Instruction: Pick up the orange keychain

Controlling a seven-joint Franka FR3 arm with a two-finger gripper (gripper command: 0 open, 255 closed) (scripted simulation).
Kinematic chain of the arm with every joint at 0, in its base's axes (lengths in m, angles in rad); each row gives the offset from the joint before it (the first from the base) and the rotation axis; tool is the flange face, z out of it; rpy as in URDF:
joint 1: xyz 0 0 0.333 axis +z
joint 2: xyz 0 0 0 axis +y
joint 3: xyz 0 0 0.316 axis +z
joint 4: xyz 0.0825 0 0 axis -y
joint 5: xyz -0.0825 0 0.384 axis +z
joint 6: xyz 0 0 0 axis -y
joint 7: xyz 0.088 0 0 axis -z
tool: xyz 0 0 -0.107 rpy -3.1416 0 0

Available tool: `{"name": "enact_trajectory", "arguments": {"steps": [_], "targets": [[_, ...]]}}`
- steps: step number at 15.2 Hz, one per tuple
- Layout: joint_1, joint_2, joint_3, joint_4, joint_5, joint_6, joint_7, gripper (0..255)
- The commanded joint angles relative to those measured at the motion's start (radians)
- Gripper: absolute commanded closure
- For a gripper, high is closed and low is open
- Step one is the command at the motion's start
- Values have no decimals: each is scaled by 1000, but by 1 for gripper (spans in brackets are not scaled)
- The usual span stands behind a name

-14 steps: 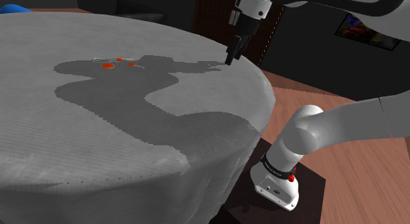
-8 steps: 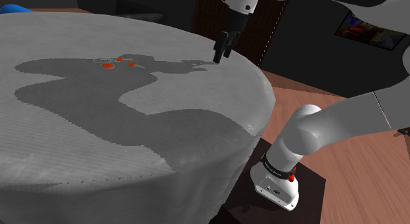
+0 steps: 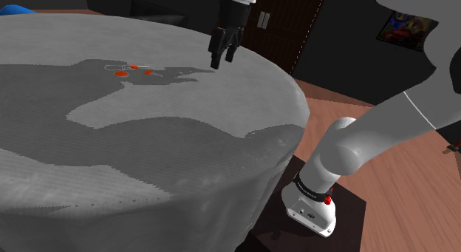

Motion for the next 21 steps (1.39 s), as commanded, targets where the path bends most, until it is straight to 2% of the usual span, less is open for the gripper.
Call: {"name": "enact_trajectory", "arguments": {"steps": [1,7,12,21], "targets": [[6,65,30,64,-1,-4,26,0],[38,264,132,276,-31,-36,131,0],[85,455,212,489,-96,-86,229,0],[83,429,206,359,-84,22,217,0]]}}
